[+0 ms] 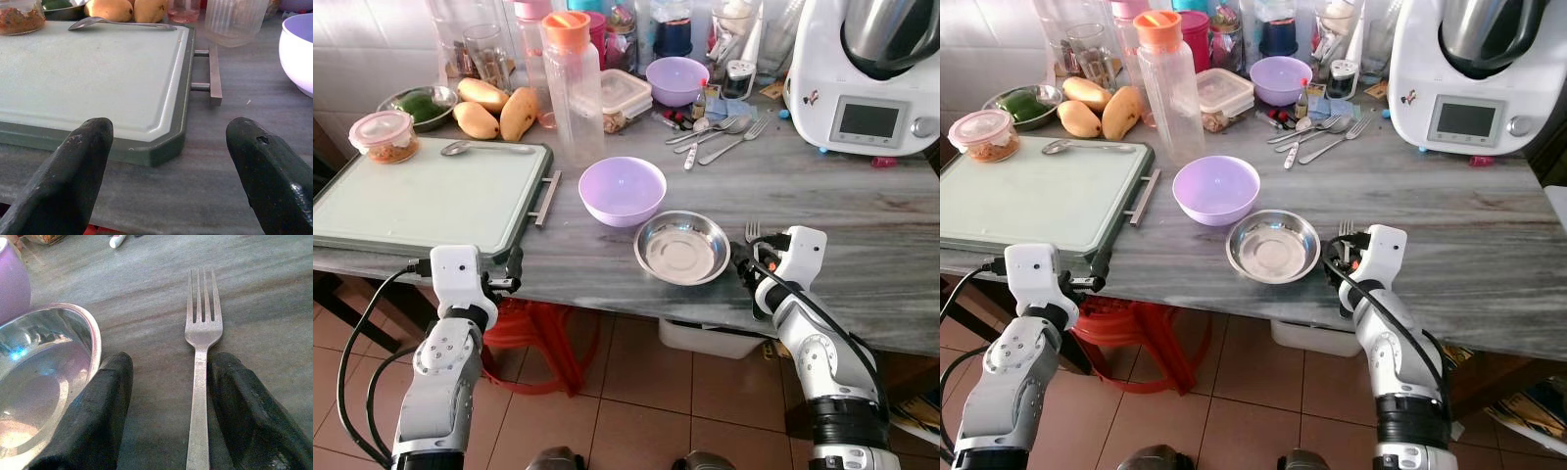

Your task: Setting the table

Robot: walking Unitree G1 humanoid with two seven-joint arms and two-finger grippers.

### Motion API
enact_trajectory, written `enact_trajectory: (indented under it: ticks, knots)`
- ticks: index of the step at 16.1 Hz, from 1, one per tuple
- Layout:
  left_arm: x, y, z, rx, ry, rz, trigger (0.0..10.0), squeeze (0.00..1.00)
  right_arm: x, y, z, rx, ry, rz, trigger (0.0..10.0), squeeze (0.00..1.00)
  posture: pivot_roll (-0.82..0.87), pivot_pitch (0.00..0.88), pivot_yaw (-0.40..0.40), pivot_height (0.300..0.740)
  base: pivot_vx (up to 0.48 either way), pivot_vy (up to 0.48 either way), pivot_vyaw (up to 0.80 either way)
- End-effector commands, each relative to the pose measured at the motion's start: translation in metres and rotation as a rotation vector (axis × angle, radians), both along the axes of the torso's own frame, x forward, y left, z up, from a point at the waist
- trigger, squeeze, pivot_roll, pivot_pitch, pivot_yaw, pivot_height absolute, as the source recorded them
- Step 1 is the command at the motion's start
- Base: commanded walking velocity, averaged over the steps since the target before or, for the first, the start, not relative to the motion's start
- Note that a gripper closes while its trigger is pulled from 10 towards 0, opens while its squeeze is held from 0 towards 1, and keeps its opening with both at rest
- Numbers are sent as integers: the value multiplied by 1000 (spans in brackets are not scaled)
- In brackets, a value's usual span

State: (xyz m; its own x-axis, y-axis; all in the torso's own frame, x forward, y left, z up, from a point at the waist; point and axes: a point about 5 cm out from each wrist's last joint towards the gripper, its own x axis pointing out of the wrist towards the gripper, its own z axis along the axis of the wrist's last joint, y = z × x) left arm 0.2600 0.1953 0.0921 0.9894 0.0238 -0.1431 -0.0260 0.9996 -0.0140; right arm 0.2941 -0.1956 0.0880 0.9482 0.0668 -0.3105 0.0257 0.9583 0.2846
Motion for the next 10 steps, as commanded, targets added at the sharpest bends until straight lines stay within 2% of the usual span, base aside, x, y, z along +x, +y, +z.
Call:
enact_trajectory:
  ticks: [1, 8, 10]
  knots:
    - [2, -1, 2, 12, -2, -4, 10000, 0, -6, -7, -6, -19, 37, -28, 10000, 1000, 7, 10, 68, 740, 0, 0, 0]
    - [4, -2, 3, 10, -7, -7, 10000, 0, -14, -7, 2, -81, -22, -28, 10000, 1000, 0, 4, 69, 740, 0, 0, 0]
    - [5, -2, 3, 7, -10, -7, 10000, 0, -15, -9, 8, -98, -71, -41, 10000, 1000, -2, 2, 69, 740, 0, 0, 0]
